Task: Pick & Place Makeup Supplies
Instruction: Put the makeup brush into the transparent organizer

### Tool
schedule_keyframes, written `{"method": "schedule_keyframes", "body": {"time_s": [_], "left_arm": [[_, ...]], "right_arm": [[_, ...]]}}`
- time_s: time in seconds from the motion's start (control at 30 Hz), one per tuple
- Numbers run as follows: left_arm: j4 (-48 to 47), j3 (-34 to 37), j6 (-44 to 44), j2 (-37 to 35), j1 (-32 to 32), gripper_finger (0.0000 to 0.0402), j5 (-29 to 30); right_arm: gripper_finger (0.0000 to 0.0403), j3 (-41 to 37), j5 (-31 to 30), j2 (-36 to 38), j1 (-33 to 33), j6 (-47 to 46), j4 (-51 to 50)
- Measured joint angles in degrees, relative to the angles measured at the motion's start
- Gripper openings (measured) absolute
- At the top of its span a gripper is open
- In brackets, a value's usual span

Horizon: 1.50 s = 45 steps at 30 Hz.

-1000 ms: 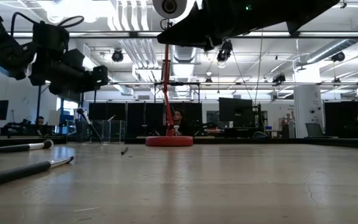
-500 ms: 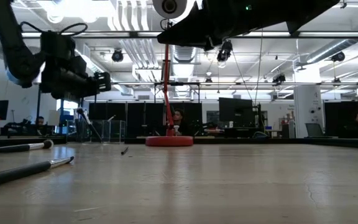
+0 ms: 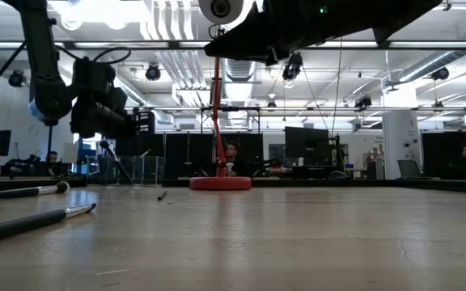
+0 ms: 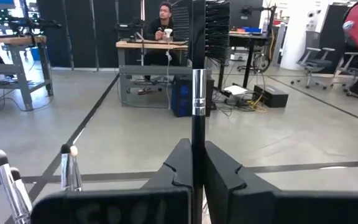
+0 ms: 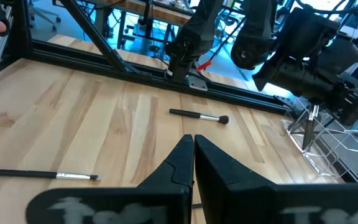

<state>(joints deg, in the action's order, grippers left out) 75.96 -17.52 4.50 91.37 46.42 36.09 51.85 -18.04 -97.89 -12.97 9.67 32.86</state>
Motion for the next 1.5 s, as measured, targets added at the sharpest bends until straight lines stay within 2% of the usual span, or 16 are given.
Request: {"method": "schedule_keyframes", "body": {"time_s": [0.37, 0.7, 0.97, 1.17, 1.3, 1.5], "left_arm": [[-2.6, 0.4, 3.4, 0.3, 0.2, 0.0062, -0.2], [-2.9, 2.8, 3.5, -1.7, 0.2, 0.0068, -0.6], [-11.6, 4.7, 3.3, -11.7, 0.1, 0.0067, -8.5], [-15.6, 7.7, 3.8, -21.2, -2.1, 0.0034, -15.5], [-19.3, 8.8, 2.8, -26.2, -5.7, 0.0004, -18.9], [-28.5, 8.3, 0.2, -31.4, -14.9, 0.0001, -18.2]], "right_arm": [[0.0009, 0.0, 0.0, 0.0, 0.0, 0.0, 0.0], [0.0008, 0.0, 0.0, 0.0, 0.0, -0.1, 0.0], [0.0008, 0.0, -0.1, 0.0, 0.0, -0.2, 0.0], [0.0009, 0.0, -0.1, 0.0, 0.0, -0.2, 0.0], [0.0008, 0.0, -0.1, 0.0, 0.0, 0.6, 0.0], [0.0009, 0.0, -0.1, 0.0, 0.3, 3.2, 0.3]]}}
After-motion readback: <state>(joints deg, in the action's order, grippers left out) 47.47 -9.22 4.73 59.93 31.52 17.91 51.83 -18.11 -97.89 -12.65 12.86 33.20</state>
